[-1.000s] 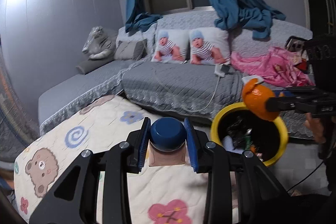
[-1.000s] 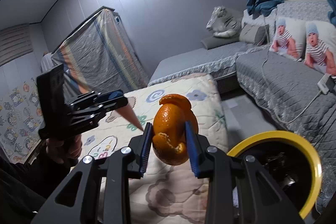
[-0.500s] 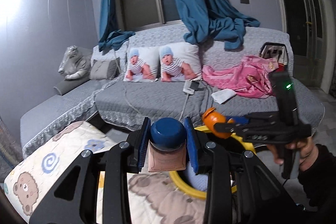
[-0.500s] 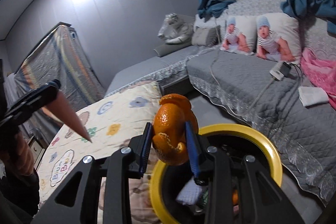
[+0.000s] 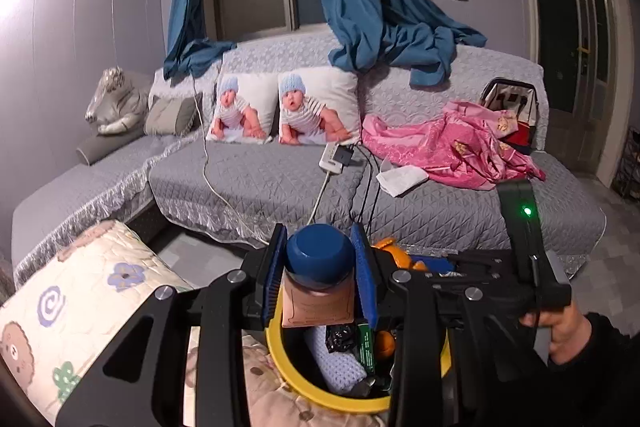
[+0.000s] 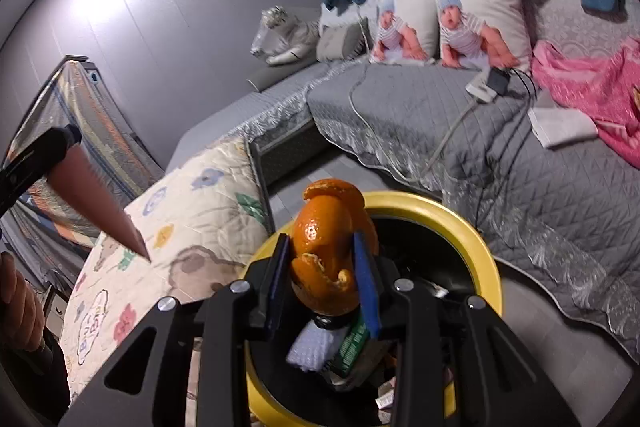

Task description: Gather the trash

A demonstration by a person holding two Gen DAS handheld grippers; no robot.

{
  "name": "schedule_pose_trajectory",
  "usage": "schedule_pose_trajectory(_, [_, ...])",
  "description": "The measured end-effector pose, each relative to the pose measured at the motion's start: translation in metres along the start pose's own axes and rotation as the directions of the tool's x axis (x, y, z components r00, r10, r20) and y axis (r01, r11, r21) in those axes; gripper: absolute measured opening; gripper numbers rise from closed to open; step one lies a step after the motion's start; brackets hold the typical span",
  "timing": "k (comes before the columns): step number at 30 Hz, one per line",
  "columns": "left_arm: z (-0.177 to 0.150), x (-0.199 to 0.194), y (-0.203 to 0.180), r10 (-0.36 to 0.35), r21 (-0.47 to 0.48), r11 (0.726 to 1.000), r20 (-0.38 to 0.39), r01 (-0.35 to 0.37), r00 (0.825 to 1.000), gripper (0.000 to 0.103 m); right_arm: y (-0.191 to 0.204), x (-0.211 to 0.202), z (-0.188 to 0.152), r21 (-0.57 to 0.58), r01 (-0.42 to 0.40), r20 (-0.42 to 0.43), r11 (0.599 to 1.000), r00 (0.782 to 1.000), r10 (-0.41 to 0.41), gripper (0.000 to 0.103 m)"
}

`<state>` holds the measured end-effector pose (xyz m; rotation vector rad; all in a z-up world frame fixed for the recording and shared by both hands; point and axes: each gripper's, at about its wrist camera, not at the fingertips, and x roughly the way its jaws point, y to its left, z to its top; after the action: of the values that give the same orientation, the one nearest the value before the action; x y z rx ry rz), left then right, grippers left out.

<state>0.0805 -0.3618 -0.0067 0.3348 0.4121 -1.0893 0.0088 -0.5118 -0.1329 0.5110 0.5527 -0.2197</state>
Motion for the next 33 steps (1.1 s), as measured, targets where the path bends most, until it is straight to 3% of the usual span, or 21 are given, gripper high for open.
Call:
schedule_pose_trajectory(6, [-0.020, 0.069, 0.016, -0.030, -0.113, 0.993, -0.130, 0.015, 0.991, 0.031, -0.011, 0.017, -0.008, 0.006, 0.066, -0.058, 0.998, 0.996, -0.066, 0.030])
schedule_pose_trajectory(10, [-0.034, 0.092, 0.028, -0.043, -0.175, 0.984, -0.170, 0.013, 0.985, 0.032, -0.023, 0.017, -0.008, 0.037, 0.116, -0.061, 0.992, 0.992, -0.114, 0.037])
schedule_pose_trajectory(12, [-0.037, 0.092, 0.033, -0.039, -0.193, 0.981, -0.165, 0.006, 0.986, 0.047, -0.023, 0.010, -0.006, 0.034, 0.142, -0.038, 0.989, 0.989, -0.141, 0.045])
schedule_pose_trajectory(13, [-0.038, 0.089, 0.035, -0.015, -0.197, 0.980, -0.159, -0.017, 0.987, 0.071, -0.021, 0.004, -0.003, 0.032, 0.167, -0.017, 0.985, 0.986, -0.167, 0.054])
schedule_pose_trajectory(14, [-0.039, 0.085, 0.038, 0.011, -0.206, 0.978, -0.145, -0.041, 0.989, 0.079, -0.021, 0.000, -0.002, 0.031, 0.178, -0.007, 0.984, 0.984, -0.178, 0.059])
schedule_pose_trajectory(16, [-0.038, 0.075, 0.043, 0.008, -0.232, 0.972, -0.118, -0.035, 0.993, 0.082, -0.016, -0.009, 0.004, 0.019, 0.216, 0.015, 0.976, 0.976, -0.217, 0.066])
schedule_pose_trajectory(17, [-0.038, 0.068, 0.047, 0.017, -0.249, 0.968, -0.099, -0.041, 0.995, 0.090, -0.014, -0.012, 0.007, 0.010, 0.234, 0.024, 0.972, 0.972, -0.234, 0.077])
schedule_pose_trajectory(19, [-0.037, 0.048, 0.056, 0.057, -0.273, 0.960, -0.047, -0.067, 0.997, 0.094, -0.008, -0.017, 0.010, -0.001, 0.284, 0.054, 0.959, 0.957, -0.284, 0.094])
schedule_pose_trajectory(22, [-0.038, 0.022, 0.068, 0.095, -0.301, 0.949, 0.001, -0.090, 0.996, 0.095, 0.003, -0.014, 0.013, -0.052, 0.432, 0.094, 0.900, 0.900, -0.427, 0.095])
schedule_pose_trajectory(24, [-0.042, 0.001, 0.078, 0.120, -0.323, 0.940, 0.023, -0.106, 0.993, 0.095, 0.007, -0.007, 0.012, -0.081, 0.526, 0.130, 0.847, 0.848, -0.514, 0.095])
schedule_pose_trajectory(26, [-0.047, -0.019, 0.089, 0.166, -0.339, 0.929, 0.030, -0.146, 0.986, 0.095, 0.012, 0.004, 0.009, -0.110, 0.624, 0.166, 0.774, 0.779, -0.605, 0.095])
schedule_pose_trajectory(27, [-0.050, -0.034, 0.093, 0.212, -0.329, 0.926, 0.041, -0.187, 0.977, 0.095, 0.016, 0.007, 0.007, -0.117, 0.654, 0.184, 0.747, 0.754, -0.631, 0.095])
schedule_pose_trajectory(28, [-0.054, -0.050, 0.097, 0.269, -0.322, 0.916, 0.054, -0.238, 0.962, 0.095, 0.021, 0.007, 0.006, -0.117, 0.665, 0.199, 0.738, 0.743, -0.638, 0.095])
schedule_pose_trajectory(30, [-0.060, -0.079, 0.104, 0.345, -0.332, 0.893, 0.077, -0.303, 0.935, 0.095, 0.035, 0.001, 0.006, -0.109, 0.645, 0.241, 0.757, 0.756, -0.609, 0.095])
schedule_pose_trajectory(33, [-0.073, -0.129, 0.118, 0.478, -0.371, 0.827, 0.071, -0.422, 0.875, 0.095, 0.077, -0.020, 0.002, -0.114, 0.516, 0.313, 0.849, 0.830, -0.462, 0.095])
